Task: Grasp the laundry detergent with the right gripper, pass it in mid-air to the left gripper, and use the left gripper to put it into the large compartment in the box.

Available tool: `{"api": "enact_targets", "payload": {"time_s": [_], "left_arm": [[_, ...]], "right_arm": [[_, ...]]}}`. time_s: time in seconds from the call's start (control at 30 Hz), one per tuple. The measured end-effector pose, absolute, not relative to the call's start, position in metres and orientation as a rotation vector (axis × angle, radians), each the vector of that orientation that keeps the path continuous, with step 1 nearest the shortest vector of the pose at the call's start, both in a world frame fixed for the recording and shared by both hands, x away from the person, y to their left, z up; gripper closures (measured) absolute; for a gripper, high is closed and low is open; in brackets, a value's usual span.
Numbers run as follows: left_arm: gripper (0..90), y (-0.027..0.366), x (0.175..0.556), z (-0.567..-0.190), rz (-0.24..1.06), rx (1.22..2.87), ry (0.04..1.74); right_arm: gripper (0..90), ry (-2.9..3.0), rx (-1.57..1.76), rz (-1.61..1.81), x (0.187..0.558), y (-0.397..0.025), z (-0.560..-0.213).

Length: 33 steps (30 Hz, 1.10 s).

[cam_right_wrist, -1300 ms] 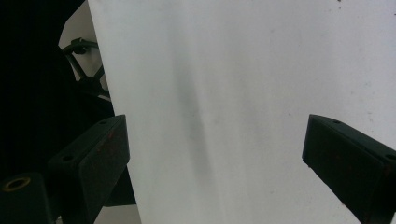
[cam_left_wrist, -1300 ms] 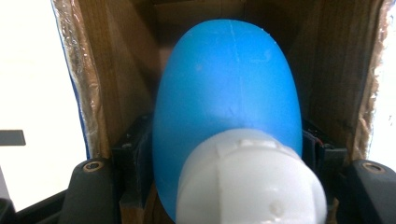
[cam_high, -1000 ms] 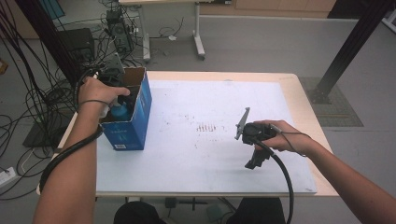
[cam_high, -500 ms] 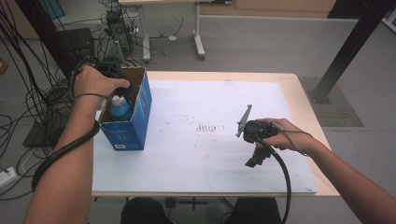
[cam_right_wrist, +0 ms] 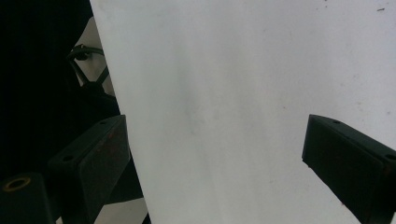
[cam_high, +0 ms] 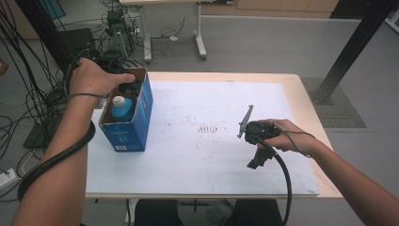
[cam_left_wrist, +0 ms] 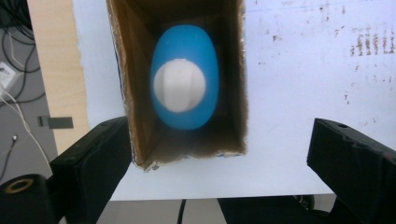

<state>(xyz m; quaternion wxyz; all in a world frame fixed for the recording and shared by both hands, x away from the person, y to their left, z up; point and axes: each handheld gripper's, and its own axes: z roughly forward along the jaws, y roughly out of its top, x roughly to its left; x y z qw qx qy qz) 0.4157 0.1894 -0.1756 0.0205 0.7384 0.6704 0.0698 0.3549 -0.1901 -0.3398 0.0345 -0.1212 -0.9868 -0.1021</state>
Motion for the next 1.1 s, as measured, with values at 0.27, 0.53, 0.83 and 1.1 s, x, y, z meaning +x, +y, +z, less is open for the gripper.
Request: {"api": "enact_targets", "payload": {"time_s": [0.27,0.53,0.83,1.1], "left_arm": [[4.9,0.161,0.405,-0.162,0.276,2.376,1.994],[4.9,0.128,0.392,-0.157,0.281,2.486,1.847],[4.9,0.097,0.382,-0.16,0.225,2.559,1.685],[5.0,0.069,0.372,-0.172,0.144,2.612,1.537]], "right_arm": [[7.2,-3.027,-0.4,-0.322,0.357,-0.193,-0.339],[7.2,-3.031,-0.399,-0.31,0.358,-0.192,-0.341],[7.2,-3.034,-0.409,-0.322,0.361,-0.193,-0.34],[7.2,-3.033,-0.422,-0.323,0.36,-0.197,-0.341]]}}
